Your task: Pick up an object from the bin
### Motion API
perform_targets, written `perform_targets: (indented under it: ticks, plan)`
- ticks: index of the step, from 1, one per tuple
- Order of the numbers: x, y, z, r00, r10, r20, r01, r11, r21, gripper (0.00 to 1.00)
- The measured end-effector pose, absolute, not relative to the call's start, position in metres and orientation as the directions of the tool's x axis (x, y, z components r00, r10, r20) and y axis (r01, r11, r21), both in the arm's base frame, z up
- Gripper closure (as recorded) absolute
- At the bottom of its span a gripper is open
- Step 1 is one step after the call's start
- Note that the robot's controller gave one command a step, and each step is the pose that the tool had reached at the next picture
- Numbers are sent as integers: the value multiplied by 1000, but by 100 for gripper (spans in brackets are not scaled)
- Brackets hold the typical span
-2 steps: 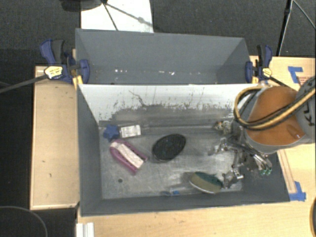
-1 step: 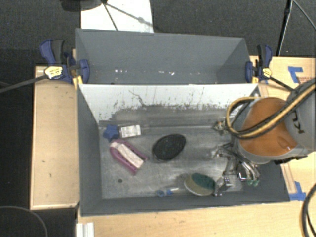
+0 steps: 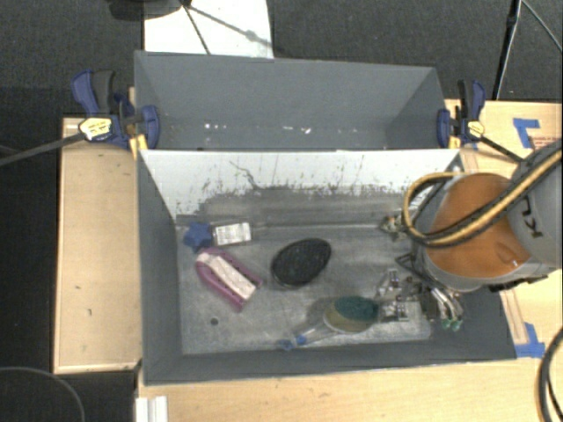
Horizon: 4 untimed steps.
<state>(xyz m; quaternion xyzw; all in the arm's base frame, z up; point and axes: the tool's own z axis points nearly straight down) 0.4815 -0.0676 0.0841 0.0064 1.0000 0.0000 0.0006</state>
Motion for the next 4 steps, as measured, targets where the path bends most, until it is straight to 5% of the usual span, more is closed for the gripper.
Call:
perform_targets:
  ticks: [1, 2, 3, 4]
  plan:
    - [494, -76, 169, -1000, 6, -11, 6, 1000, -2, 100]
    - [492, -75, 164, -1000, 3, -2, 3, 1000, 0, 0]
    - [532, -36, 72, -951, -310, -4, -310, 951, -2, 0]
    - [534, -35, 74, -950, -312, -12, -312, 950, -4, 100]
